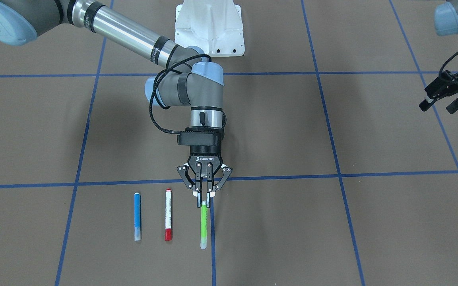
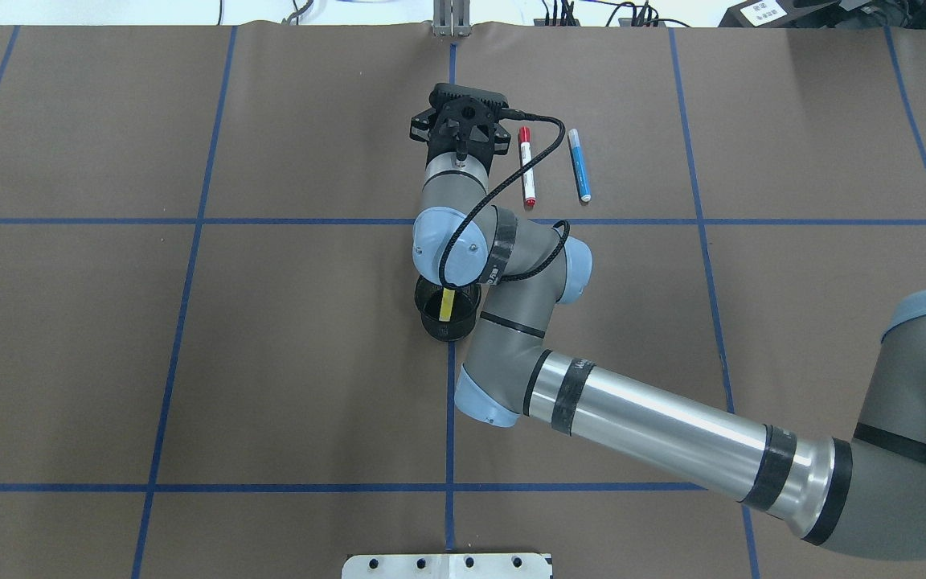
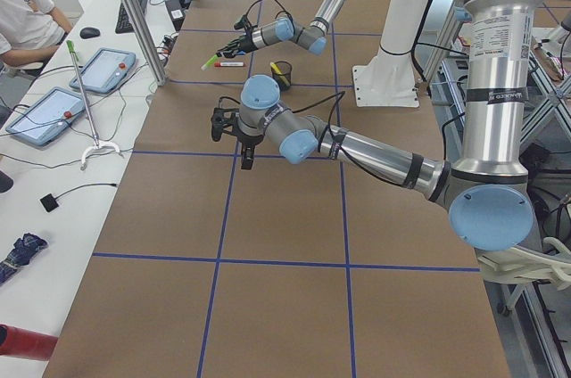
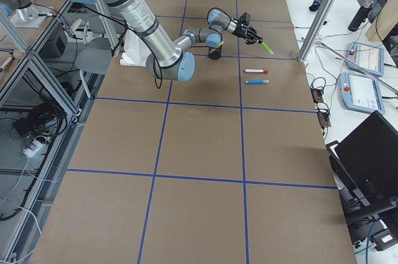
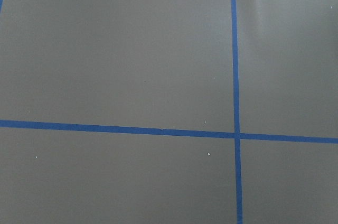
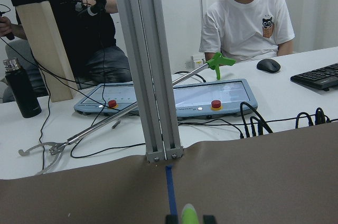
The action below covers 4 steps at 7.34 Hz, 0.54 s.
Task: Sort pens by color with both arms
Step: 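Lift the green highlighter out of the cup with the right gripper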
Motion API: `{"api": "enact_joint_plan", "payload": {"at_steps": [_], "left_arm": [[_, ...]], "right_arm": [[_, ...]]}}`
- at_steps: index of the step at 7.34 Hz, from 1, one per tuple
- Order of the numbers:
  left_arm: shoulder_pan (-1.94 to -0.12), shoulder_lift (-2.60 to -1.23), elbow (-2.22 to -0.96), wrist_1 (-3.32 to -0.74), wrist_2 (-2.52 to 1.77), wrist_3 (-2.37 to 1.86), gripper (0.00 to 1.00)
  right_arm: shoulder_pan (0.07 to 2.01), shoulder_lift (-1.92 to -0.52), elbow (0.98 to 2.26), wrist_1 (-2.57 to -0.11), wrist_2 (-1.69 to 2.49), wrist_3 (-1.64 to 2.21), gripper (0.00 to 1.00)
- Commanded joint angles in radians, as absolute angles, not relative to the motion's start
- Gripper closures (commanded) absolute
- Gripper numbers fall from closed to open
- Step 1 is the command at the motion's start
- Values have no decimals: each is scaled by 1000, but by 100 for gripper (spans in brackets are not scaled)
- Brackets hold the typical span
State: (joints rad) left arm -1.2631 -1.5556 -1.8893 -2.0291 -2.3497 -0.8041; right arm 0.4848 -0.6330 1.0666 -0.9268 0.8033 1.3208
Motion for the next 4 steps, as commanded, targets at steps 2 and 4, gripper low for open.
{"api": "enact_joint_plan", "payload": {"at_steps": [2,4], "left_arm": [[-1261,-1562,-1885,-2026,-2349,-805,2],[-1261,-1565,-1885,-2026,-2349,-805,2]], "right_arm": [[479,-641,1049,-908,802,1309,100],[479,-643,1045,-908,802,1301,100]]}}
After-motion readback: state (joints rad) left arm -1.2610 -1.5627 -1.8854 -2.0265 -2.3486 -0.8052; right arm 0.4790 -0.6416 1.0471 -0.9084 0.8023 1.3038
